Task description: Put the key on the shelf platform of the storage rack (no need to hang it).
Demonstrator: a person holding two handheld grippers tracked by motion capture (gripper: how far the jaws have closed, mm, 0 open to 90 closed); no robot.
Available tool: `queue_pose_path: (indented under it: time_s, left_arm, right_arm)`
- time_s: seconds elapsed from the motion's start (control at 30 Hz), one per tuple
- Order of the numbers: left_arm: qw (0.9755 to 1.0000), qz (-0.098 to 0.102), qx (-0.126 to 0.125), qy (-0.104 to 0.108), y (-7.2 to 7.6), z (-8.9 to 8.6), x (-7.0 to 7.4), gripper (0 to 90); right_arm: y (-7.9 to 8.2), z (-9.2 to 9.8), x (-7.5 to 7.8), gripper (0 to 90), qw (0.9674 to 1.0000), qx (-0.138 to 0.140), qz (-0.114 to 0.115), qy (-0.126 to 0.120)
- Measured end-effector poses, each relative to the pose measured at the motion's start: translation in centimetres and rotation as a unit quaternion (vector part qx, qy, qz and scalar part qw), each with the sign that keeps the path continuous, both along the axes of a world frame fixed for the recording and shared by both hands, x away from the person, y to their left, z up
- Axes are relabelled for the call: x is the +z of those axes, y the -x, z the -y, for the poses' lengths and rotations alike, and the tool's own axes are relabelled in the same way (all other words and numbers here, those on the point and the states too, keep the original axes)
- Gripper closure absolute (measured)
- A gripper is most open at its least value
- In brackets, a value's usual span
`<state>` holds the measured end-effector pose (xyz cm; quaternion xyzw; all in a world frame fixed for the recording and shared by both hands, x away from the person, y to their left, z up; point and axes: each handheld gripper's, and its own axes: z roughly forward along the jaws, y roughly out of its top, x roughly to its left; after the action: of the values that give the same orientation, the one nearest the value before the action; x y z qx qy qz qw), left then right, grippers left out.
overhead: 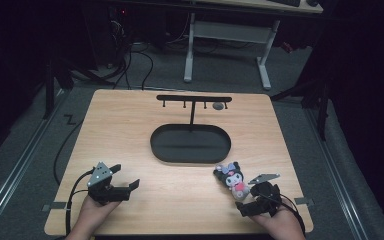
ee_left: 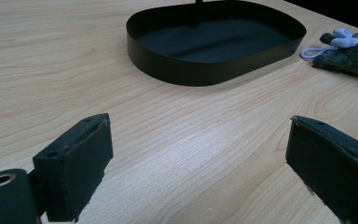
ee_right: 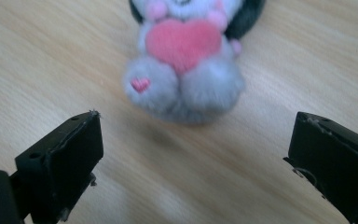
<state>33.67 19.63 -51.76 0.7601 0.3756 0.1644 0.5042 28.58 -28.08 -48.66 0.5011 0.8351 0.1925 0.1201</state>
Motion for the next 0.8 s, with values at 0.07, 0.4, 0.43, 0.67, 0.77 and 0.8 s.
queue_pose_path:
  time_s: [0.07, 0.4, 0.43, 0.67, 0.77, 0.8]
  left_arm:
    - [1.0, -0.001, 0.0, 0.001, 0.0, 0.0, 0.0, 7.9]
    - [1.0, -0.001, -0.002, 0.003, 0.0, 0.1, 0.0, 7.9]
    - [1.0, -0.002, -0.002, 0.002, 0.0, 0.0, 0.0, 7.9]
    - [1.0, 0.002, 0.007, -0.003, 0.1, -0.1, 0.1, 7.4]
    - [0.9998, 0.003, 0.013, -0.012, 0.2, -0.1, 0.0, 6.8]
    - [0.9998, 0.006, 0.014, -0.015, 0.2, 0.0, 0.0, 6.7]
  right_arm:
    - [-0.1, 0.3, 0.0, 4.4, 0.9999, 0.001, -0.015, 0.009]
    - [-0.7, 0.7, 0.4, 8.0, 0.9968, 0.007, -0.063, 0.05]
    - [-0.8, 0.7, 0.4, 8.4, 0.9959, 0.013, -0.065, 0.061]
    - [-1.2, -0.3, 0.1, 10.2, 0.9896, 0.034, -0.097, 0.101]
    - [-1.3, -0.6, 0.1, 10.8, 0.989, 0.038, -0.101, 0.101]
    - [-1.4, -0.7, 0.2, 11.1, 0.9886, 0.041, -0.102, 0.103]
